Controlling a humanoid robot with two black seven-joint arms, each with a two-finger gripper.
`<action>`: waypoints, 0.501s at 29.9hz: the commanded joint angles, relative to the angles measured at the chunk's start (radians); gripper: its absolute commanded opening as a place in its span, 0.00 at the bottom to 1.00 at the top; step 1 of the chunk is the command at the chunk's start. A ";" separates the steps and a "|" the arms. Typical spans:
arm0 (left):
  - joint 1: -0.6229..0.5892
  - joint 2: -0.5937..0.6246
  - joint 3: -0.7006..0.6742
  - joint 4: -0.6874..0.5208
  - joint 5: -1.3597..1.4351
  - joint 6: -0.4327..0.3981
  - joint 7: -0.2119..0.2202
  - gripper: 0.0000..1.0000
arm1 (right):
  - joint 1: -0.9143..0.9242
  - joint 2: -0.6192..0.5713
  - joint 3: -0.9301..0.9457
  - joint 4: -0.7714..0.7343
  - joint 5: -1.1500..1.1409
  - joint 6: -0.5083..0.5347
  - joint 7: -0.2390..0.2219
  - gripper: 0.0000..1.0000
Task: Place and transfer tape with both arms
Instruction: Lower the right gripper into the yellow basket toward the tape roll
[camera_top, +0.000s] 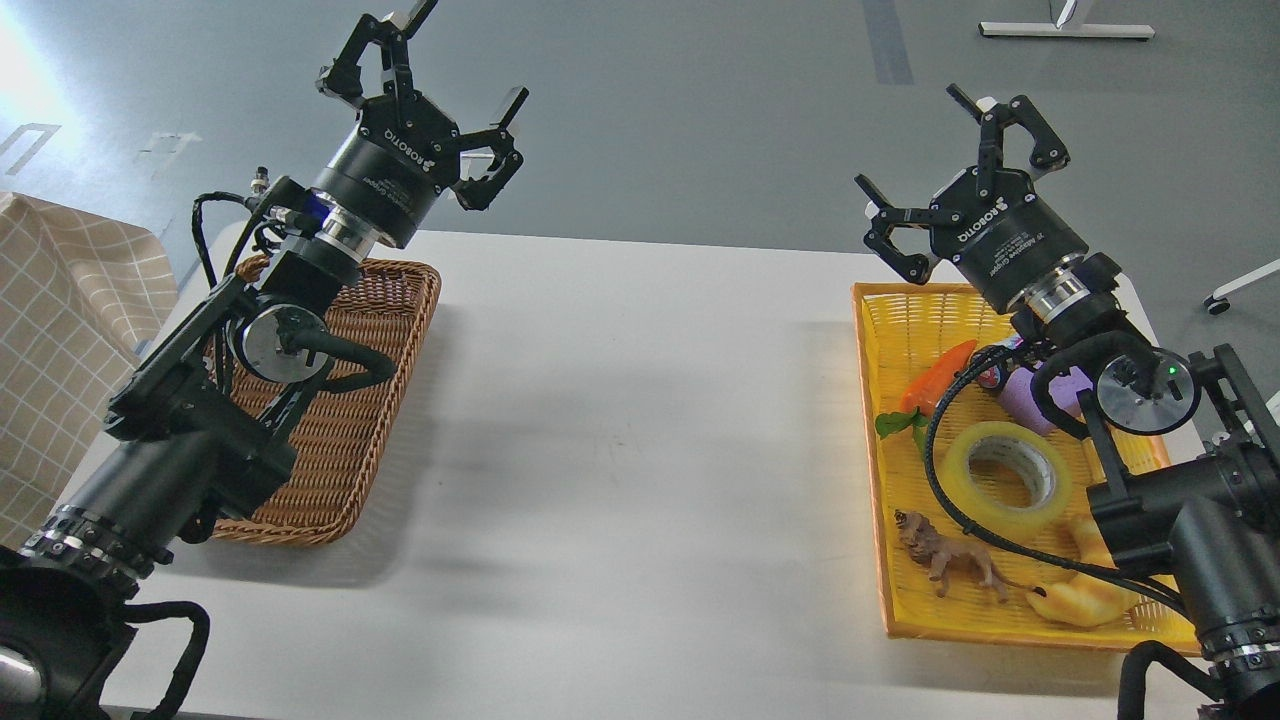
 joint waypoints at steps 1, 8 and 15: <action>-0.001 -0.001 0.000 -0.001 0.000 0.000 0.000 0.98 | 0.015 -0.093 -0.126 0.033 -0.002 0.000 0.000 1.00; -0.002 0.001 -0.001 -0.003 0.000 0.000 0.000 0.98 | 0.050 -0.254 -0.269 0.129 -0.045 0.000 -0.002 1.00; -0.002 0.001 -0.001 -0.005 0.000 0.000 0.002 0.98 | 0.091 -0.404 -0.327 0.186 -0.259 0.000 -0.003 1.00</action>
